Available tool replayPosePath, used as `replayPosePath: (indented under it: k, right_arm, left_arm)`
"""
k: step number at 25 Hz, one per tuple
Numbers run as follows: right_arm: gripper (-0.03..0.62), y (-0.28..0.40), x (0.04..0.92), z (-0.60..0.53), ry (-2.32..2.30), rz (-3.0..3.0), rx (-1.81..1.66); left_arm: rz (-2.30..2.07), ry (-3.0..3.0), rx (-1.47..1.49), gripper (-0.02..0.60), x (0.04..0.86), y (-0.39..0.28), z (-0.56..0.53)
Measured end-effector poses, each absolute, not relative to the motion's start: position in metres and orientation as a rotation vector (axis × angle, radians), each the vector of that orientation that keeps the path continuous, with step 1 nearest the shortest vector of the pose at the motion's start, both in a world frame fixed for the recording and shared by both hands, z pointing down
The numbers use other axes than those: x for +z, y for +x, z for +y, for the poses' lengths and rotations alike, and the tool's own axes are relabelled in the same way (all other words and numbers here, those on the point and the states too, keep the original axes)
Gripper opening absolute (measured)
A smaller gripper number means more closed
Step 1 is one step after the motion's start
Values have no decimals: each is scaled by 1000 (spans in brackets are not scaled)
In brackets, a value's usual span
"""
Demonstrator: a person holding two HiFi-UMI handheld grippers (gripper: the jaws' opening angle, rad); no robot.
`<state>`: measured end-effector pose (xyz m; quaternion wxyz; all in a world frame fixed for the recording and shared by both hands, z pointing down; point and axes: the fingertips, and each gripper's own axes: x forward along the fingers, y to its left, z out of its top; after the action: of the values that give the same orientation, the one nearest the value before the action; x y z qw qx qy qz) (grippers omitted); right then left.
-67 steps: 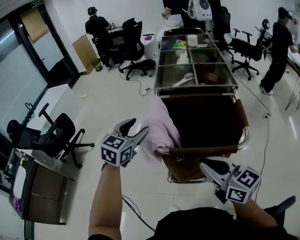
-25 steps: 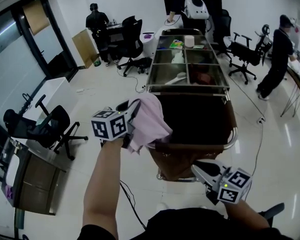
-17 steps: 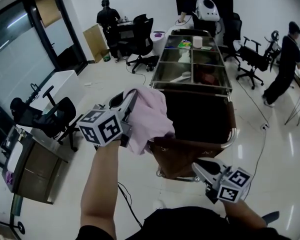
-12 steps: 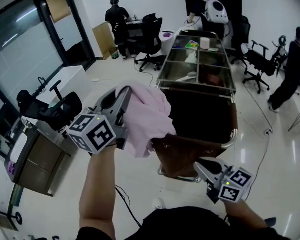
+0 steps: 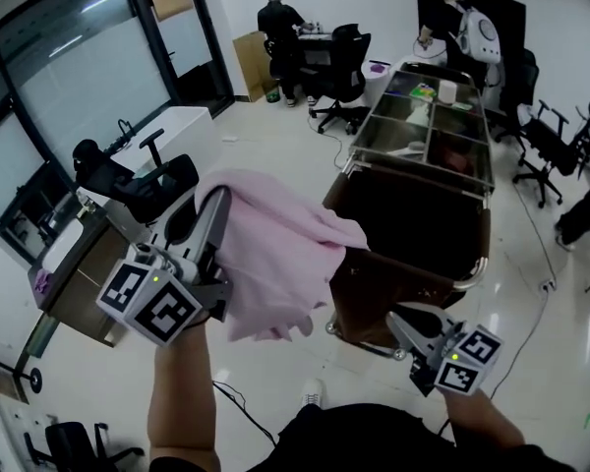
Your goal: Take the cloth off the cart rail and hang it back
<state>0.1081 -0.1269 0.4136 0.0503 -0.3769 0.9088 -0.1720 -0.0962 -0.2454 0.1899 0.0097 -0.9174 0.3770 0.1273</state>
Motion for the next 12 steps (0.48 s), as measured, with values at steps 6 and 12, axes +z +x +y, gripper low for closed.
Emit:
replayPosePath:
  k: [6, 12]
  right_arm:
    - [63, 95, 413, -125, -1052, 2813, -529]
    - [63, 96, 411, -118, -967, 2828, -534]
  left_arm:
    - [1329, -2808, 497, 54, 179, -151, -213]
    - [1454, -2581, 579, 54, 125, -195, -165]
